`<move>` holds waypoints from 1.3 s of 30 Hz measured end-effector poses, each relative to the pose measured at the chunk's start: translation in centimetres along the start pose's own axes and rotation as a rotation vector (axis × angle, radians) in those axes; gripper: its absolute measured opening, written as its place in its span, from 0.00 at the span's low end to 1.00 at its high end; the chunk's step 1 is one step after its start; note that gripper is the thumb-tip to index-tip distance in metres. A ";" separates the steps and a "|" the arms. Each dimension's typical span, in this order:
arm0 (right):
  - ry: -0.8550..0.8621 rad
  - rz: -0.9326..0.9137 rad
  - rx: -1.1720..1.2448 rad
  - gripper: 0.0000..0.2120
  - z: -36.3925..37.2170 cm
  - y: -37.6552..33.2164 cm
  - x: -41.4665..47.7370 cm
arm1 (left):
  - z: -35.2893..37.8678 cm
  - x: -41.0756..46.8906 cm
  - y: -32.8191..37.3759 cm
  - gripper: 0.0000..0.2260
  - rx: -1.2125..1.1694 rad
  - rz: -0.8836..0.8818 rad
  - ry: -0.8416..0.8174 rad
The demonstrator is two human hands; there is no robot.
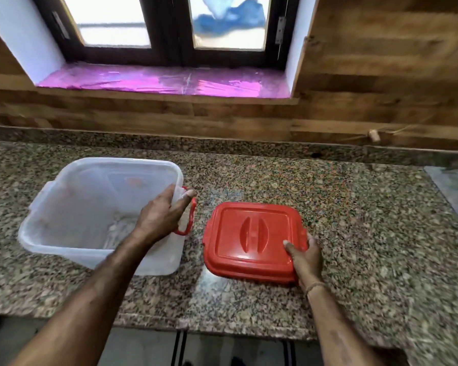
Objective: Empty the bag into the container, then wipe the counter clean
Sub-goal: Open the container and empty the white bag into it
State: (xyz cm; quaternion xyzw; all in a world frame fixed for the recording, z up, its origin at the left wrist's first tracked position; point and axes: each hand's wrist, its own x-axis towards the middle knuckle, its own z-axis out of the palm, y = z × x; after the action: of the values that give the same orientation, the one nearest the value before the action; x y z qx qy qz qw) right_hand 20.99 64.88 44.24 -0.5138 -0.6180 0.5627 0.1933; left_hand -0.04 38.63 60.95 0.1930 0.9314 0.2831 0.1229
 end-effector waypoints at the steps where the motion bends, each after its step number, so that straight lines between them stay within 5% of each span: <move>1: 0.006 0.009 -0.055 0.36 0.2 0.2 -0.1 | 0.0 -0.1 -0.1 0.21 -0.013 0.003 0.002; 9: 0.128 -0.044 -0.425 0.32 1.1 1.5 -0.1 | -0.4 -0.6 0.0 0.28 -0.045 0.000 -0.009; 13: 0.154 -0.050 -0.428 0.31 2.0 -0.8 -1.5 | -0.6 -0.4 -0.7 0.33 -0.162 0.021 -0.032; 19: 0.108 -0.391 -0.312 0.26 6.8 -11.2 -5.0 | -4.4 -0.7 -1.2 0.36 -0.222 0.082 0.103; 28: -0.140 -0.833 -0.173 0.11 22.8 -28.2 -15.2 | -21.3 0.6 -14.6 0.28 -0.073 0.128 0.408; 34: -0.344 -1.044 -0.194 0.10 39.1 -36.2 -27.1 | -35.6 0.0 -24.9 0.29 0.045 0.104 0.549; 39: -0.447 -1.178 -0.173 0.18 49.8 -44.2 -33.8 | -47.9 0.3 -31.0 0.33 0.126 0.066 0.684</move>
State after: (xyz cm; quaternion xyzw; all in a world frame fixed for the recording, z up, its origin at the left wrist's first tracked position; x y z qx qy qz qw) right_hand -24.72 18.39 80.69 0.0283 -0.8658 0.4036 0.2946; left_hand -25.53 -7.97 81.91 0.1243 0.9276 0.2773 -0.2175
